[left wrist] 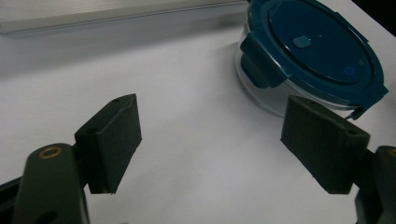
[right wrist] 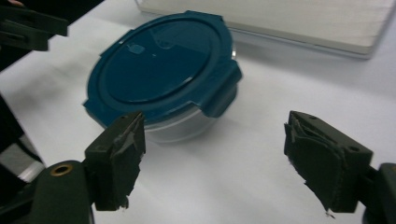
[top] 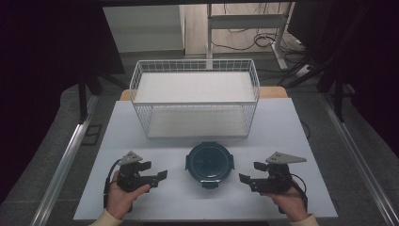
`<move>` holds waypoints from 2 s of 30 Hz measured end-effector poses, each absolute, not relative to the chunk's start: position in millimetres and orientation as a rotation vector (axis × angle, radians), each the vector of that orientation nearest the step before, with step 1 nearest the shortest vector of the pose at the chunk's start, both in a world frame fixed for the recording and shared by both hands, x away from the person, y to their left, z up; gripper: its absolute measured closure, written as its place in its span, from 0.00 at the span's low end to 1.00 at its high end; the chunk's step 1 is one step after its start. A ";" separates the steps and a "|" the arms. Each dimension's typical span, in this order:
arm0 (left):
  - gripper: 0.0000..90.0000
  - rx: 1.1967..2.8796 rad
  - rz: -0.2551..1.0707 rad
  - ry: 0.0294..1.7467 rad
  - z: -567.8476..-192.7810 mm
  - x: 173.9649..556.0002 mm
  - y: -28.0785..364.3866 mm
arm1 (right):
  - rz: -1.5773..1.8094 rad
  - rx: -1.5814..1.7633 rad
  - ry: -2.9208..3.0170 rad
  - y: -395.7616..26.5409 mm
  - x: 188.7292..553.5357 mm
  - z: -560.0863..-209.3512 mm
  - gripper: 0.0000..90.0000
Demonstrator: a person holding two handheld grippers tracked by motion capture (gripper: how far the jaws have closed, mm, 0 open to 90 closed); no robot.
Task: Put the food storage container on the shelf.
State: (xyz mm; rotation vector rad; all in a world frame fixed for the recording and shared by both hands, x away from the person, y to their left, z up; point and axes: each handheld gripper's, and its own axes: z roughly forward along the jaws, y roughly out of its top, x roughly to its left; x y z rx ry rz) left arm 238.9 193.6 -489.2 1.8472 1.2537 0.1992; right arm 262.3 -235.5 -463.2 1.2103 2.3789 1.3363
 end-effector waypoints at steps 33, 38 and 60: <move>0.18 1.753 -0.187 1.293 -502.3 300.0 139.0 | 1.348 1.485 2.507 -185.8 321.6 -484.4 0.15; 0.19 1.739 -0.250 1.294 -510.6 305.3 131.3 | 1.372 1.552 2.532 -180.2 327.5 -493.6 0.14; 0.31 1.716 -0.379 1.282 -517.6 305.8 118.1 | 1.489 1.820 2.446 -187.3 324.5 -503.7 0.31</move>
